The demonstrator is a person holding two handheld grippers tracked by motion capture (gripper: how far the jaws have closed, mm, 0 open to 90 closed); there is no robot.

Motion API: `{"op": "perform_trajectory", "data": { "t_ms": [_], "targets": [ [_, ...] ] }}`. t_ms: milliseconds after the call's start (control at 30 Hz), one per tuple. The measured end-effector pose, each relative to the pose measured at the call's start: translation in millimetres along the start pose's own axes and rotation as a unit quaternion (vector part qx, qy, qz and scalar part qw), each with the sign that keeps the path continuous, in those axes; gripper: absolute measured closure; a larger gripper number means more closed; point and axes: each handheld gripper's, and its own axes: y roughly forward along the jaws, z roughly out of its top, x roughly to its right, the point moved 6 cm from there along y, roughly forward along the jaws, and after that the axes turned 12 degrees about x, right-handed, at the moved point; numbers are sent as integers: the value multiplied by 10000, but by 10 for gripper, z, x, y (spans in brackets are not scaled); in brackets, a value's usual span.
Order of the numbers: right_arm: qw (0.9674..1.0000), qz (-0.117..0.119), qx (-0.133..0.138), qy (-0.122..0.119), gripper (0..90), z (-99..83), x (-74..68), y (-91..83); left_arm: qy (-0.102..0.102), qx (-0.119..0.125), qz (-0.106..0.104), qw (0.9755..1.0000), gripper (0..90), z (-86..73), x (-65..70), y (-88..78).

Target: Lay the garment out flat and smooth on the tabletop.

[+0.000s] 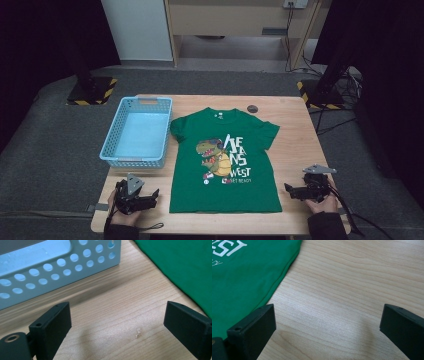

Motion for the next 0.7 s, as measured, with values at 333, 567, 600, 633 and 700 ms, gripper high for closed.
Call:
{"op": "perform_trajectory", "data": {
  "t_ms": [333,567,600,633,700],
  "targets": [
    [10000,-54,43,53,5,-40,96,-35,-109,-9,103,9999,66,-42,-92,-22],
    [9999,-95,51,101,5,-61,148,-48,-117,-27,190,9997,64,-71,-154,-34],
    [9999,-96,50,94,5,-63,152,-49,-119,-22,202,9997,64,-75,-161,-35],
    [9999,-105,53,99,4,-65,156,-50,-114,-20,209,9997,64,-77,-168,-36],
    [9999,-125,64,87,4,-71,171,-54,-119,-9,226,9997,64,-81,-183,-41]
  ]
}}
